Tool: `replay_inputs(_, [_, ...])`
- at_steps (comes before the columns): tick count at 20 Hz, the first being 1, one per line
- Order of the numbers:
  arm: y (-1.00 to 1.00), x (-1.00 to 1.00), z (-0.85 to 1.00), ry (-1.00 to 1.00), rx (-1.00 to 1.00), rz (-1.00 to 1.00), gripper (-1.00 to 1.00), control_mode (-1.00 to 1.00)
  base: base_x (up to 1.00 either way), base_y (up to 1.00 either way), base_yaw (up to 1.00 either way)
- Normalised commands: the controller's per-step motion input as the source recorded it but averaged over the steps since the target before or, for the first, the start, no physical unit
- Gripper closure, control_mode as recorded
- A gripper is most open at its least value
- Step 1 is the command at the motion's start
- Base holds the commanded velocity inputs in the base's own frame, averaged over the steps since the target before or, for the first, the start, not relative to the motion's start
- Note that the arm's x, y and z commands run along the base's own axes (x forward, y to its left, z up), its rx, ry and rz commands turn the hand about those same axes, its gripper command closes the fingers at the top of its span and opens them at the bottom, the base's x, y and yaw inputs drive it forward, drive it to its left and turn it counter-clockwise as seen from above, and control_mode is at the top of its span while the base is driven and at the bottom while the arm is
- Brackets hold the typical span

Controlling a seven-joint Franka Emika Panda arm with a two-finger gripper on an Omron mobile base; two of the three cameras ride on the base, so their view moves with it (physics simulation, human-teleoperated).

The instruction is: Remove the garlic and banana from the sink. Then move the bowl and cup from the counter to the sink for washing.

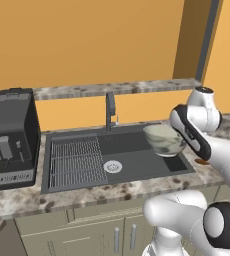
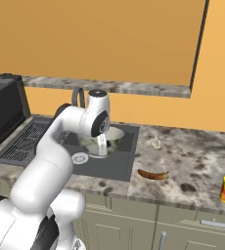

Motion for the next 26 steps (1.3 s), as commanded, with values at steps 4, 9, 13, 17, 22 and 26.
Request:
replay_inputs(4, [0.16,0.00,-0.15,0.01,0.00,0.09,1.00,-1.00,0.00,0.00,0.00])
replay_inputs(9, [0.10,0.03,-0.10,0.01,0.00,0.08,1.00,-1.00,0.00,0.00,0.00])
replay_inputs(13, [0.09,0.13,-0.10,0.03,0.00,0.09,1.00,-1.00,0.00,0.00,0.00])
replay_inputs(17, [0.06,0.16,-0.09,0.05,0.00,0.09,1.00,-1.00,0.00,0.00,0.00])
replay_inputs(22, [0.08,0.19,-0.09,0.05,0.00,0.07,1.00,-1.00,0.00,0.00,0.00])
replay_inputs(26, [0.01,0.22,-0.05,0.02,0.00,0.06,1.00,-1.00,0.00,0.00,0.00])
